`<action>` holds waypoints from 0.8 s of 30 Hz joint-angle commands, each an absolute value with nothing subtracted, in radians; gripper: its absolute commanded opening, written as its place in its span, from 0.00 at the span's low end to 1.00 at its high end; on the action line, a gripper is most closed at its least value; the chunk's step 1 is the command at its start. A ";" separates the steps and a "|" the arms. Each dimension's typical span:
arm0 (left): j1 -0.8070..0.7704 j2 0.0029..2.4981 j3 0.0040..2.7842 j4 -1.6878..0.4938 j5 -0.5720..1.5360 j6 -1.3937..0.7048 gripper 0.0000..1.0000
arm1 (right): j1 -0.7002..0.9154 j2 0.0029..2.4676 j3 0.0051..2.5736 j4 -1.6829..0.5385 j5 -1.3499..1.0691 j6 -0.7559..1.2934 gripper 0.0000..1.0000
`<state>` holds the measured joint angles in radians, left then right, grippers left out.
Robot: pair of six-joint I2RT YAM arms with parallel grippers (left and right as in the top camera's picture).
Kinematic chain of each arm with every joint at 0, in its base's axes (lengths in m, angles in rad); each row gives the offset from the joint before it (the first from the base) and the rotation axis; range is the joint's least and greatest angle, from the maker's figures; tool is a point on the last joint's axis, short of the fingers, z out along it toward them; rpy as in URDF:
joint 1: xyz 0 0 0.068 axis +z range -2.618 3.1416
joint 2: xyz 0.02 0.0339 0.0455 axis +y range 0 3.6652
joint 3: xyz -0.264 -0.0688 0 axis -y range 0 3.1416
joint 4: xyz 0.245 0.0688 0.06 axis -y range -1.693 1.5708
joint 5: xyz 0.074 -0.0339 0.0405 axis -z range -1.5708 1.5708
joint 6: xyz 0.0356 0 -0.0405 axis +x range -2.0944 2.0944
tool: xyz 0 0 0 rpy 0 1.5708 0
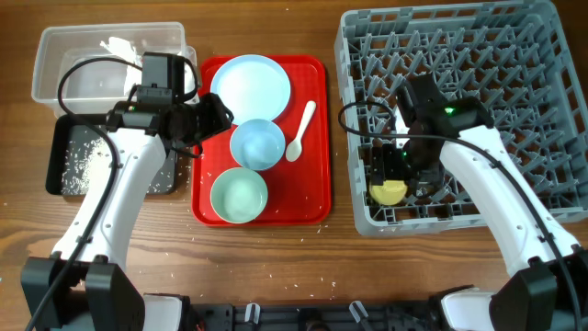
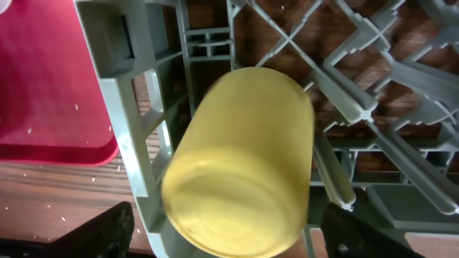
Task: Sort waste into correct bins and load items into the dishwasher rack
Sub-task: 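Lower the yellow cup into the dish rack with right gripper and release, then grasp the green bowl on the red tray with right gripper and lift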
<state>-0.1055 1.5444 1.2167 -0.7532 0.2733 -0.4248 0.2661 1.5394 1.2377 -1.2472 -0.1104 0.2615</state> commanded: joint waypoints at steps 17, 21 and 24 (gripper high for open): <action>0.053 1.509 1.237 -0.767 0.042 -0.082 0.75 | 0.726 1.803 1.430 -0.739 -0.187 0.587 0.64; 0.198 1.509 1.237 -0.794 0.062 -0.094 0.76 | 0.794 1.967 1.430 -0.732 -0.249 0.587 0.48; 0.237 1.509 1.237 -0.795 0.062 -0.093 1.00 | 0.809 2.061 1.429 -0.714 -0.280 0.606 0.31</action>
